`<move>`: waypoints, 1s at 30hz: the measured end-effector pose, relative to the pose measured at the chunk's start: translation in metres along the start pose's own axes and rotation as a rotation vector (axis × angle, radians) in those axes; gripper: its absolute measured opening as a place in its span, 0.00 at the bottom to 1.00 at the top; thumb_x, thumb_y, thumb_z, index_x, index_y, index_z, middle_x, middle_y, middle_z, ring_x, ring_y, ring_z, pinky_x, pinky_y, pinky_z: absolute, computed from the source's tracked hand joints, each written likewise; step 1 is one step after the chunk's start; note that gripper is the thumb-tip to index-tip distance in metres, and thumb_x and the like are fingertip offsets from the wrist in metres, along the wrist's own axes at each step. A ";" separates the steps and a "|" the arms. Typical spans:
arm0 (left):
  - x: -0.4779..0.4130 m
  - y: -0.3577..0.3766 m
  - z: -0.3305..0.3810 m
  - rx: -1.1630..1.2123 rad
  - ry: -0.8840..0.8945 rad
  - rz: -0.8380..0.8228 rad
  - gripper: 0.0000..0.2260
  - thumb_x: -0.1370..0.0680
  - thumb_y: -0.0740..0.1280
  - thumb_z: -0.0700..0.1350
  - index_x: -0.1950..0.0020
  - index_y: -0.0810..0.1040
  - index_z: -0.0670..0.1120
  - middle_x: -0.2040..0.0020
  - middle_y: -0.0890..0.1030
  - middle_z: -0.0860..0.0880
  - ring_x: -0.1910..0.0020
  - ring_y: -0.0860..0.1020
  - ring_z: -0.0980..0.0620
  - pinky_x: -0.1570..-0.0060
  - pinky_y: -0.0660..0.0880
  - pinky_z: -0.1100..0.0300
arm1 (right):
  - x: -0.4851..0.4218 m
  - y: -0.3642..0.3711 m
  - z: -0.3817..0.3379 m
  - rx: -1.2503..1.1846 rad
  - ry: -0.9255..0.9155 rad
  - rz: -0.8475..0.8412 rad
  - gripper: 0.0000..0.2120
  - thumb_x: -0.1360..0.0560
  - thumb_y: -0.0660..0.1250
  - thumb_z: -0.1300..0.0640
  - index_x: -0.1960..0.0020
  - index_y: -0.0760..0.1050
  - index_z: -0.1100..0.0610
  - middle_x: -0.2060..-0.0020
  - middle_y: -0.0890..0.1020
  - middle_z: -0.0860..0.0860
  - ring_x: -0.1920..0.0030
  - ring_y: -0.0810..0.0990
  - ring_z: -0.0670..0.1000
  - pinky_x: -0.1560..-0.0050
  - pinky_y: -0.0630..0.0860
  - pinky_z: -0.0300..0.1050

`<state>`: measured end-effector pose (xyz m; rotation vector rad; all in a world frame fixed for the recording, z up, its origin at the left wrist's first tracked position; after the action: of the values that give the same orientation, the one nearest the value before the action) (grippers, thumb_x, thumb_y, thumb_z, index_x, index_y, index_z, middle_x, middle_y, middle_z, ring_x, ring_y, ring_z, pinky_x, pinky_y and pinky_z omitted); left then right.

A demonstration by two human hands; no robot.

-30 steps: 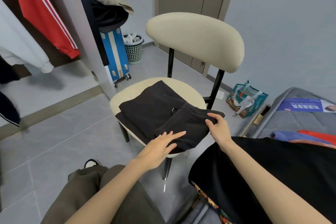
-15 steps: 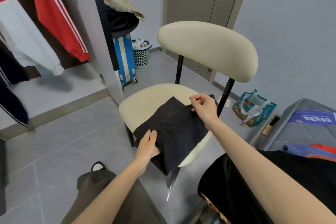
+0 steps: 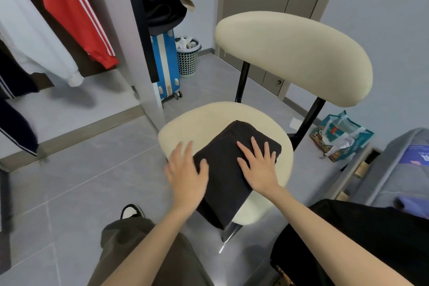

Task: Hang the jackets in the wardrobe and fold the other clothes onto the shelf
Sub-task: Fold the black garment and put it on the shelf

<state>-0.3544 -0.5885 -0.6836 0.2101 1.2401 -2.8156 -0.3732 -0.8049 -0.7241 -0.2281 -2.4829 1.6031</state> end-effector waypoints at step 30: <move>-0.042 0.092 -0.033 -0.064 -0.153 -0.576 0.31 0.25 0.58 0.69 0.25 0.57 0.60 0.36 0.69 0.43 0.37 0.71 0.40 0.40 0.69 0.52 | 0.034 0.035 0.018 -0.790 0.351 0.172 0.41 0.21 0.64 0.48 0.21 0.38 0.48 0.22 0.49 0.49 0.23 0.53 0.51 0.23 0.54 0.51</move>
<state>-0.2997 -0.6260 -0.7664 -0.4293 1.5542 -3.1532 -0.4089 -0.7991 -0.7608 -0.7597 -2.7019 0.4671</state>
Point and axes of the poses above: each hand's wrist, its own x-axis away from the middle knuckle, its own y-axis out of the palm, z = x × y, the point moved 10 cm from there along -x, towards the middle knuckle
